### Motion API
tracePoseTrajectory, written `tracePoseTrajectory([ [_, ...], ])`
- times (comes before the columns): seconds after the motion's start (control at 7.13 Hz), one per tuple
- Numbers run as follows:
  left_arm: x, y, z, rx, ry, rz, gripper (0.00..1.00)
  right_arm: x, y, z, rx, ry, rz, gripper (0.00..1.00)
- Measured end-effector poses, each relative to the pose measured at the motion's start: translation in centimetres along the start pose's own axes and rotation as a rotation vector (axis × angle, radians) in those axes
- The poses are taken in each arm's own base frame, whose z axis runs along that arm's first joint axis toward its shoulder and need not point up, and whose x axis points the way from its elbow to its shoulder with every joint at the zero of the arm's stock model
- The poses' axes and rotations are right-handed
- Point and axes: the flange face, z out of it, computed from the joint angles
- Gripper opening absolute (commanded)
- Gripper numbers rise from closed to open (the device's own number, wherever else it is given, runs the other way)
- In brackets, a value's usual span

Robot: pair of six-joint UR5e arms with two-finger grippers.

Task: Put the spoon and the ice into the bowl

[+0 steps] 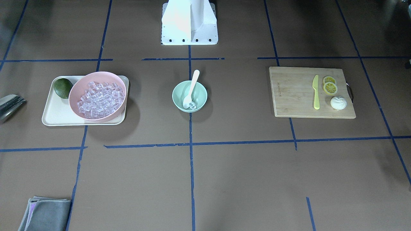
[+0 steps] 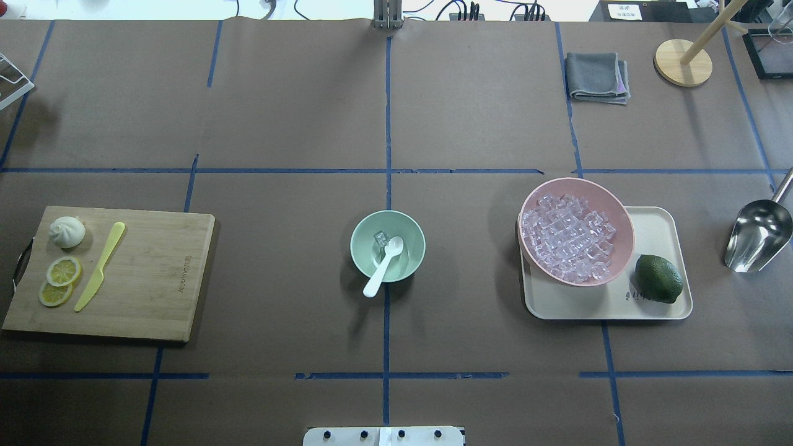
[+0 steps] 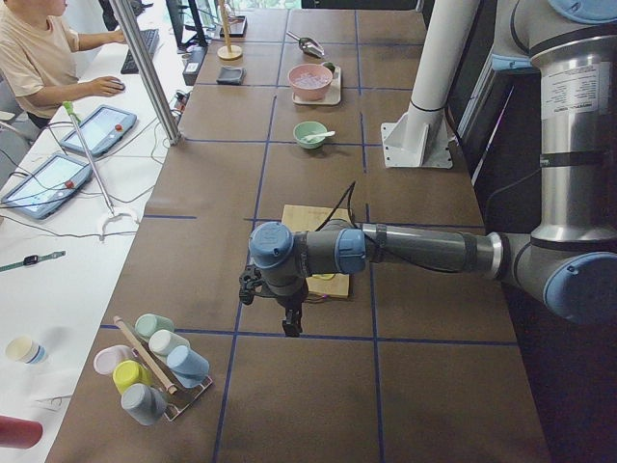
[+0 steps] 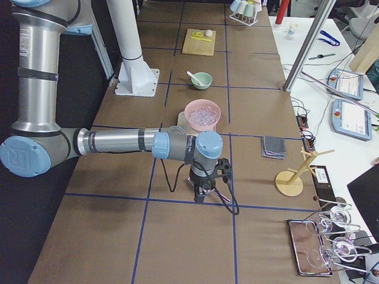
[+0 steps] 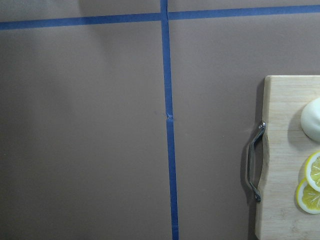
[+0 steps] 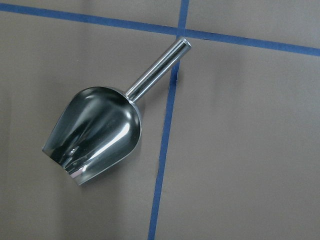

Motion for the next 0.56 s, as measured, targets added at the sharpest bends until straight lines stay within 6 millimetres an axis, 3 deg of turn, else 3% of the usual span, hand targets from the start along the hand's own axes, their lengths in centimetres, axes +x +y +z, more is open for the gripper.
tracePoseTrajectory([
  [0.56, 0.19, 0.60, -0.09, 0.002, 0.004, 0.001, 1.00, -0.37, 0.24, 0.35, -0.001, -0.040, 0.002, 1.00],
])
